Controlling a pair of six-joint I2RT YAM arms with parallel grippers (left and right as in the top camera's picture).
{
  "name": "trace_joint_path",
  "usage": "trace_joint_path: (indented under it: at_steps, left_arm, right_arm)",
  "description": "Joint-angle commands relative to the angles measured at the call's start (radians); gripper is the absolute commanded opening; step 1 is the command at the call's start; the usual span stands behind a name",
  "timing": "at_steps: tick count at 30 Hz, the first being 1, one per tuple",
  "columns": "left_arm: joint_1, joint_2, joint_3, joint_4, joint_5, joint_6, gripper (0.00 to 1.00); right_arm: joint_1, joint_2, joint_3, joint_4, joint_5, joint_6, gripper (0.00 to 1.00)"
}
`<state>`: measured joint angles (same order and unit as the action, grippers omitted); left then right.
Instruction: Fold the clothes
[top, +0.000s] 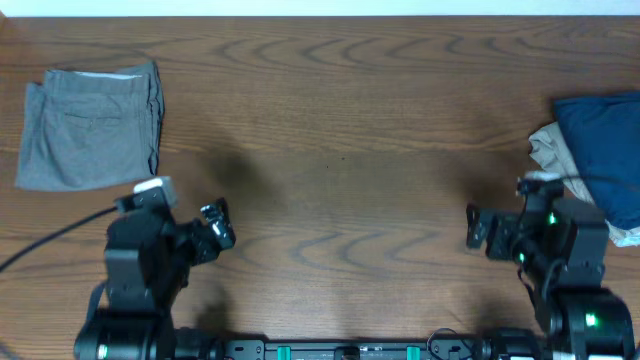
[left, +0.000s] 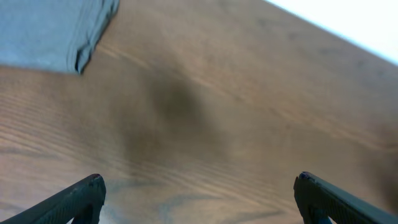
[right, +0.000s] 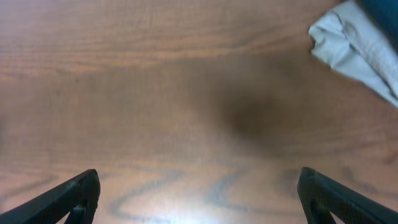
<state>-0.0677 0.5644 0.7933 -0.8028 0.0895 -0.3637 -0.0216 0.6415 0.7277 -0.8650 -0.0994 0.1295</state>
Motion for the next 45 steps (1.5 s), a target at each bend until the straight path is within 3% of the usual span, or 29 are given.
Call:
trace_joint_path:
  at_steps: [1, 10, 20, 34, 45]
  left_arm:
    - [-0.004, -0.058, -0.006, -0.004, -0.019, -0.016, 0.98]
    - [-0.004, -0.075, -0.006, -0.004, -0.019, -0.016, 0.98]
    - [-0.004, -0.075, -0.006, -0.004, -0.019, -0.016, 0.98]
    - [-0.004, -0.075, -0.006, -0.004, -0.019, -0.016, 0.98]
    - [-0.004, -0.075, -0.006, -0.004, -0.019, -0.016, 0.98]
  right_arm:
    - [0.008, -0.06, -0.012, -0.05, 0.006, 0.016, 0.99]
    - [0.008, -0.079, -0.012, -0.188, 0.005, 0.016, 0.99]
    - [0.01, -0.106, -0.022, -0.171, 0.002, 0.005, 0.99]
    - [0.089, -0.595, -0.48, 0.482, 0.033, -0.11, 0.99]
    - [0.098, -0.637, -0.723, 0.884, 0.081, -0.162, 0.99]
